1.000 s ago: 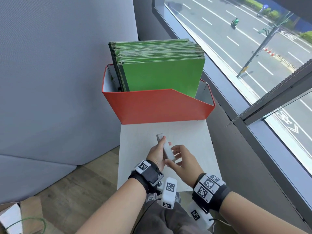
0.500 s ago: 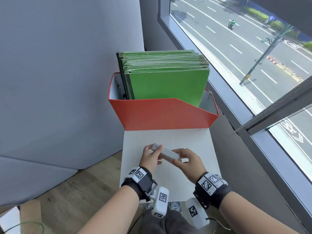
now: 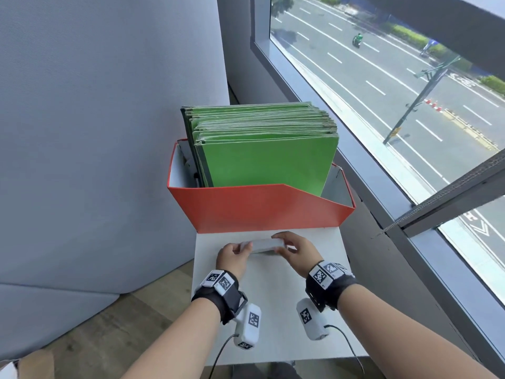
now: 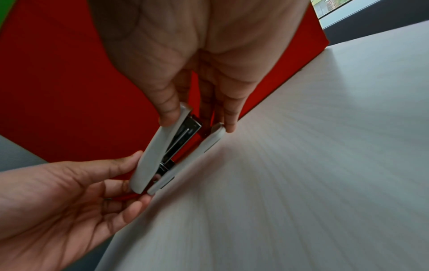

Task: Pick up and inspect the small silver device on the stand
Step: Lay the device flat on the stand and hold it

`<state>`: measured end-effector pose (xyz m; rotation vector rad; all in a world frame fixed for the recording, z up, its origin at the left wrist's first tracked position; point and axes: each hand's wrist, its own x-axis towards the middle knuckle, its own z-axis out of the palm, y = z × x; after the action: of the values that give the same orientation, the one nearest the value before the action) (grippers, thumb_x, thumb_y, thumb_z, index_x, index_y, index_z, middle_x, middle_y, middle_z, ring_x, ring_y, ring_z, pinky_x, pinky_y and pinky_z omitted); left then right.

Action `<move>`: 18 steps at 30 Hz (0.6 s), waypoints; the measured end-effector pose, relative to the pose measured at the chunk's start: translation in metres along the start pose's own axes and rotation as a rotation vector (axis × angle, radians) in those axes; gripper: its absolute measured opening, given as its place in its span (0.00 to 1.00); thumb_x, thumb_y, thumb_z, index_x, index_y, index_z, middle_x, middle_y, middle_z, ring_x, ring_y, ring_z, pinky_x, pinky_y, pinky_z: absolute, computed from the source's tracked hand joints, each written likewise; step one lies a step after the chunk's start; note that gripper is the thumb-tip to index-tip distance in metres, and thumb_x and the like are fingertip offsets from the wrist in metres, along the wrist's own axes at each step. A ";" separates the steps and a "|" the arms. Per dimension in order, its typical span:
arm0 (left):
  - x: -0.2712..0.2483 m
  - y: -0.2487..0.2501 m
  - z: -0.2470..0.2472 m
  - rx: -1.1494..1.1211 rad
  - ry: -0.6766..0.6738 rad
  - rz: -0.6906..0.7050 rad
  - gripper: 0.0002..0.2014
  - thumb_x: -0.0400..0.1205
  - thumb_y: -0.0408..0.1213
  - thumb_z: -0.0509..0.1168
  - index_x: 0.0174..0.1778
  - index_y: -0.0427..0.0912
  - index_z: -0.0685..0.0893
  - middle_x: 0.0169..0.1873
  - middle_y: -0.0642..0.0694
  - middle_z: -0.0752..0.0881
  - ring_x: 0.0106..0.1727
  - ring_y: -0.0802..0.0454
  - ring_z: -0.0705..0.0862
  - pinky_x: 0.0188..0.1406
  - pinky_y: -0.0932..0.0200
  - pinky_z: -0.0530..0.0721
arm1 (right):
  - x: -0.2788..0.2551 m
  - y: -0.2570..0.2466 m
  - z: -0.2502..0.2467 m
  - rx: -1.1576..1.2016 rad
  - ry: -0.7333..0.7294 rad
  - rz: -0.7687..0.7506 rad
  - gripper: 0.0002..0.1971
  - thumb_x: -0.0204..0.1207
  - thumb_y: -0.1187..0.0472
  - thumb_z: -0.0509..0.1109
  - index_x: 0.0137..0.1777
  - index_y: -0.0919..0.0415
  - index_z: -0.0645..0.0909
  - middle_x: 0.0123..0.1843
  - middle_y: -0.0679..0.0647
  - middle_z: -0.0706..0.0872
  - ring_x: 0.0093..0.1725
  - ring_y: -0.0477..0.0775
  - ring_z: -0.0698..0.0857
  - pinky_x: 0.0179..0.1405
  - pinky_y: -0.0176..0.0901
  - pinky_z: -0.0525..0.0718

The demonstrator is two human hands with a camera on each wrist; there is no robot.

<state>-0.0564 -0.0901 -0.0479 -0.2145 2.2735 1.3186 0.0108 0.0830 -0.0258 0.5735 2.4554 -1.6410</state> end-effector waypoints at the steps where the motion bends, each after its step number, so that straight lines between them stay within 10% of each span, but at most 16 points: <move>1: 0.004 0.002 0.001 0.008 -0.001 0.000 0.18 0.77 0.51 0.68 0.38 0.36 0.84 0.30 0.46 0.82 0.34 0.46 0.79 0.33 0.58 0.72 | 0.005 0.001 0.000 -0.004 0.001 -0.003 0.14 0.73 0.66 0.71 0.52 0.46 0.83 0.54 0.56 0.88 0.55 0.56 0.85 0.61 0.46 0.83; 5: 0.016 0.006 0.005 0.067 -0.002 -0.003 0.19 0.76 0.50 0.68 0.28 0.39 0.79 0.24 0.47 0.78 0.30 0.46 0.74 0.30 0.57 0.69 | 0.017 0.009 0.000 -0.016 0.018 0.020 0.18 0.73 0.63 0.71 0.45 0.33 0.79 0.53 0.58 0.88 0.56 0.55 0.86 0.63 0.52 0.83; 18: 0.014 0.009 0.014 0.157 0.049 0.000 0.18 0.75 0.48 0.71 0.36 0.33 0.84 0.36 0.37 0.89 0.36 0.42 0.82 0.37 0.57 0.76 | 0.015 0.014 -0.002 -0.149 0.004 0.005 0.12 0.76 0.60 0.69 0.59 0.51 0.80 0.52 0.62 0.87 0.54 0.62 0.85 0.59 0.54 0.83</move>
<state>-0.0674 -0.0716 -0.0536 -0.1948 2.4050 1.1389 0.0029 0.0928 -0.0416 0.5619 2.5494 -1.4397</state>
